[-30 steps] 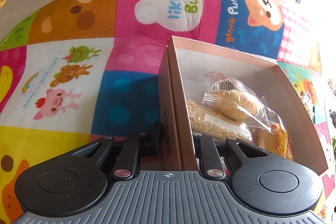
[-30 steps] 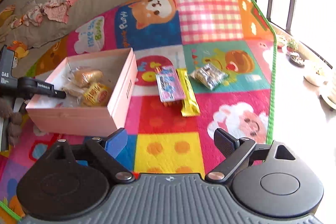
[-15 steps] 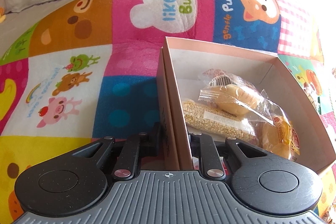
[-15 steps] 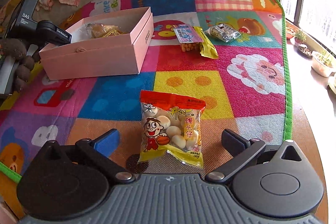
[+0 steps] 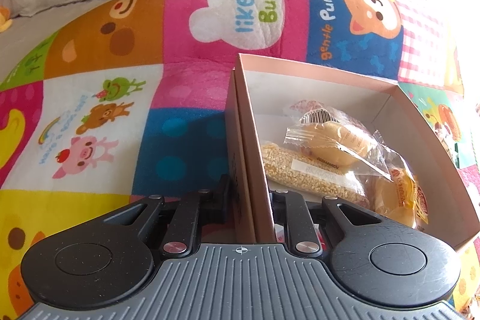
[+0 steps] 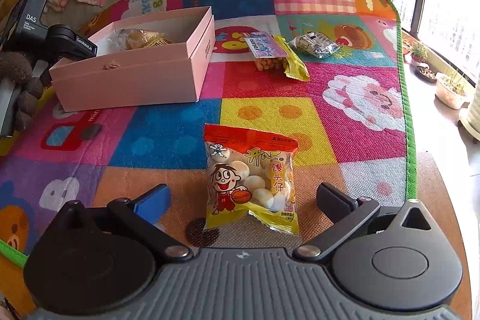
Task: Organize objects
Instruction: 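Grasp the red-yellow Want Want snack bag with the right gripper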
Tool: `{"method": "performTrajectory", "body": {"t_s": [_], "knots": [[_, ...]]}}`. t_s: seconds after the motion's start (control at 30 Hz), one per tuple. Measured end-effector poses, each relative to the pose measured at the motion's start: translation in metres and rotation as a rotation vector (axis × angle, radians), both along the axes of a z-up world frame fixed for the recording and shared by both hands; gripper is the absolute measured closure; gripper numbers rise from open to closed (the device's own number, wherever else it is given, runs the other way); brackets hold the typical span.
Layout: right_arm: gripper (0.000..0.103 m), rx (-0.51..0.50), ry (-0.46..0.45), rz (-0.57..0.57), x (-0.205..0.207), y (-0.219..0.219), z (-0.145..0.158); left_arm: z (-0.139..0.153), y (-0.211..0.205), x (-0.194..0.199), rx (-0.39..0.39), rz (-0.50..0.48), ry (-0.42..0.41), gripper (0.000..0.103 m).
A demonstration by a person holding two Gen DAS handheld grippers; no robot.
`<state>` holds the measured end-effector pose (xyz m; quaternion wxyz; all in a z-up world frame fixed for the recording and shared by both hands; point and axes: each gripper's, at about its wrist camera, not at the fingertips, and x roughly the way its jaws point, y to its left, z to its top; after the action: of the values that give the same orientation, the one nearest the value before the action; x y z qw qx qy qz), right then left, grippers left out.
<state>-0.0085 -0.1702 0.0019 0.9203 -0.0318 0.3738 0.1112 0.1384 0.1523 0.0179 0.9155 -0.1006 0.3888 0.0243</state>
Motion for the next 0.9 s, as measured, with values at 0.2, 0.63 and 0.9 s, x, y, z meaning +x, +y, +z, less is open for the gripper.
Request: {"method": "performTrajectory", "body": {"t_s": [0.2,0.63,0.9], "knots": [[0.0,0.001,-0.013,-0.004,-0.001,-0.001,-0.001,0.0,0.0,0.0,-0.003,0.001,-0.001,0.083],[0.008,-0.013,0.0,0.035,0.017,0.0,0.003,0.0,0.001,0.0,-0.01,-0.003,-0.003,0.083],[0.034,-0.018,-0.002,0.08,0.011,0.007,0.009,-0.001,0.001,-0.001,-0.008,-0.004,-0.009,0.083]]}}
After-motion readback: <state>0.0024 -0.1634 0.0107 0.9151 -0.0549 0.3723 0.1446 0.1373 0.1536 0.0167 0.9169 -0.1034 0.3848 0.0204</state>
